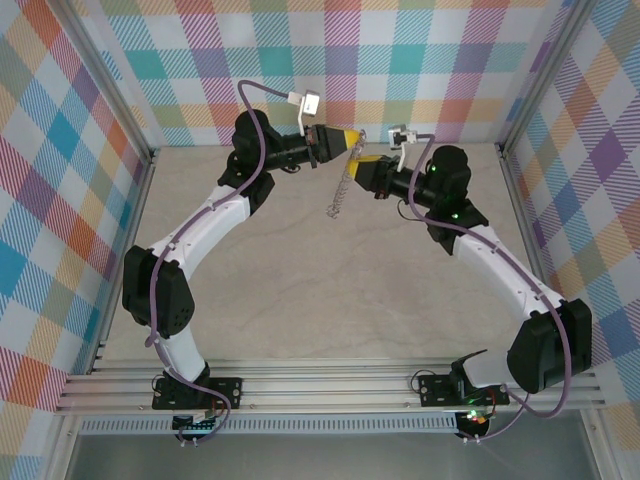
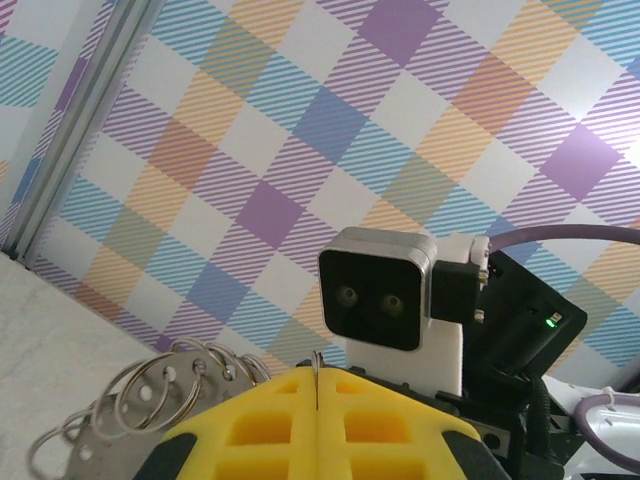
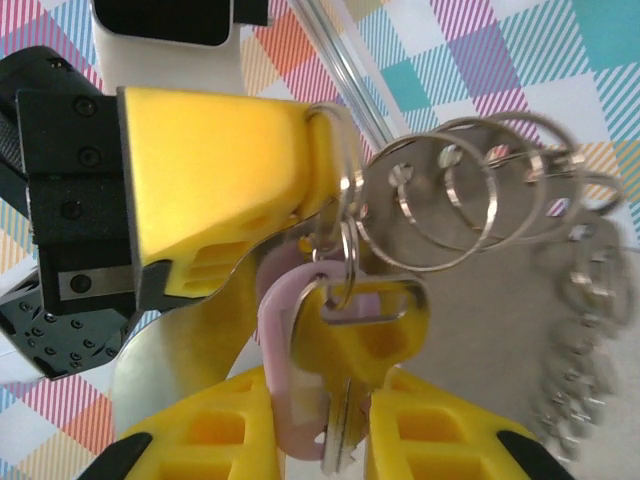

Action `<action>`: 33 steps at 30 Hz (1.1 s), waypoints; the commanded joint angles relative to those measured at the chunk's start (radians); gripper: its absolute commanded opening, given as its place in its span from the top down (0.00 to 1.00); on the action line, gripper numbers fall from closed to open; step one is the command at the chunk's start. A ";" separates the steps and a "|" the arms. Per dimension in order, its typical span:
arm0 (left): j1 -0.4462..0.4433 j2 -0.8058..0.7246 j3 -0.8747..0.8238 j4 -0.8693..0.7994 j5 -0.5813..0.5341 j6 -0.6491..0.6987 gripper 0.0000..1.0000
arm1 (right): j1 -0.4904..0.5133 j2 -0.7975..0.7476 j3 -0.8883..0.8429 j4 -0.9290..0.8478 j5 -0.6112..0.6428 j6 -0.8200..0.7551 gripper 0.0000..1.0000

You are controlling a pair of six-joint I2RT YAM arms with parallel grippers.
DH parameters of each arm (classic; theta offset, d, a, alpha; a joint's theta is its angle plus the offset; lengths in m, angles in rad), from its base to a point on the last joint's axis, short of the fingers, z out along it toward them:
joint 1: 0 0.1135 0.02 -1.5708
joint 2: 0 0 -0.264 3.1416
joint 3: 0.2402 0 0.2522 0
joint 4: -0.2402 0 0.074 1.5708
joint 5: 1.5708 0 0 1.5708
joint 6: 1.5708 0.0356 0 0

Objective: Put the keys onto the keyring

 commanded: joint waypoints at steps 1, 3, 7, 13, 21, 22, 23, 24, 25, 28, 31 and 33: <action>-0.012 -0.046 -0.005 0.055 -0.026 -0.006 1.00 | 0.025 -0.018 -0.012 -0.015 -0.043 -0.032 1.00; -0.013 -0.046 -0.006 0.058 -0.027 -0.007 1.00 | 0.028 -0.016 -0.013 -0.016 -0.047 -0.034 1.00; -0.013 -0.047 -0.008 0.060 -0.032 -0.007 1.00 | 0.029 -0.020 -0.025 -0.019 -0.044 -0.036 1.00; -0.013 -0.050 -0.008 0.059 -0.034 -0.006 1.00 | 0.032 -0.028 -0.039 -0.021 -0.030 -0.036 1.00; -0.013 -0.056 -0.014 0.060 -0.039 -0.006 1.00 | 0.032 -0.031 -0.041 -0.028 -0.002 -0.031 0.73; -0.013 -0.057 -0.015 0.060 -0.039 -0.003 1.00 | 0.031 -0.034 -0.042 -0.033 0.001 -0.033 0.68; -0.013 -0.058 -0.016 0.060 -0.038 -0.002 1.00 | 0.031 -0.039 -0.046 -0.039 0.007 -0.038 0.63; -0.013 -0.059 -0.018 0.058 -0.040 -0.002 1.00 | 0.031 -0.046 -0.051 -0.046 0.016 -0.043 0.59; -0.013 -0.059 -0.020 0.060 -0.042 -0.001 1.00 | 0.031 -0.057 -0.057 -0.056 0.024 -0.049 0.55; -0.013 -0.063 -0.023 0.060 -0.044 0.002 1.00 | 0.030 -0.091 -0.079 -0.089 0.048 -0.069 0.46; -0.013 -0.067 -0.021 0.058 -0.043 0.008 1.00 | 0.028 -0.135 -0.114 -0.147 0.073 -0.097 0.42; -0.013 -0.070 -0.020 0.055 -0.041 0.012 1.00 | 0.022 -0.169 -0.146 -0.173 0.084 -0.108 0.40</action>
